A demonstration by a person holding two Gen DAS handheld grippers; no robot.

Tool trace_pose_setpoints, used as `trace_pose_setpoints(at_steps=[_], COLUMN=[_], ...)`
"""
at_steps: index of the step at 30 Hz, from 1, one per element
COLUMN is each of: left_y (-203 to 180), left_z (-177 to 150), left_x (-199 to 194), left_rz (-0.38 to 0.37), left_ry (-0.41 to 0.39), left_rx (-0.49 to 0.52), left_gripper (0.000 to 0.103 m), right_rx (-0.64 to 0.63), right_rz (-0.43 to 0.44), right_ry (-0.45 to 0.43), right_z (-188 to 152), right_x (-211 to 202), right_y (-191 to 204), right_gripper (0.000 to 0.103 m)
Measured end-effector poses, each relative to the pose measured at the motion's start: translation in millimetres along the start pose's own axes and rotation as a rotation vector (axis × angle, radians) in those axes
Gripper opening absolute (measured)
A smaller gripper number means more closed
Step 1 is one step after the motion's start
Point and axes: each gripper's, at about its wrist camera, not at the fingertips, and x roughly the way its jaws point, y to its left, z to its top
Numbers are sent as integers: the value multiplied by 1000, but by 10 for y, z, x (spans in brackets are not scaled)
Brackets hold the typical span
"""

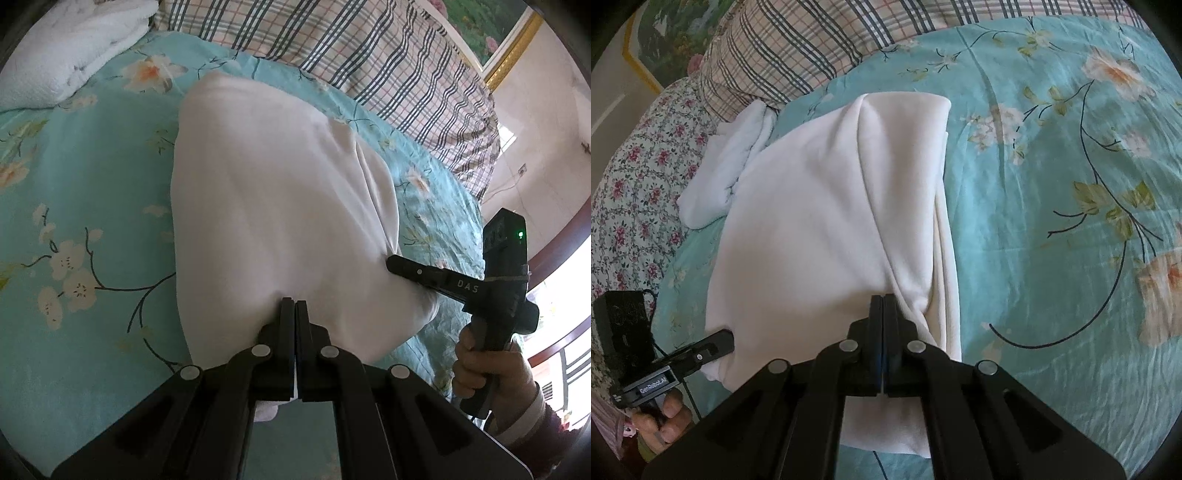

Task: Fold large clothes

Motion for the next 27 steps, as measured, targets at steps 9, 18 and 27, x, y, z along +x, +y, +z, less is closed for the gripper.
trace_pose_setpoints(at_steps=[9,18,27], left_y=[29,141,143], left_z=[114,165,181], left_x=[-462,-496,-304], left_rz=[77,172,174], left_ry=[-61,-72,-32], left_rx=[-38,-57,-69], left_gripper=[31,52,53], right_rx=[-8,22,102], right_rz=[-14,-16,31], right_ry=[11,-36,-12], right_z=[-25,-63,117], right_x=[-78,-363,-196], right_y=[-5,44,-33], right_gripper=[0,2,3])
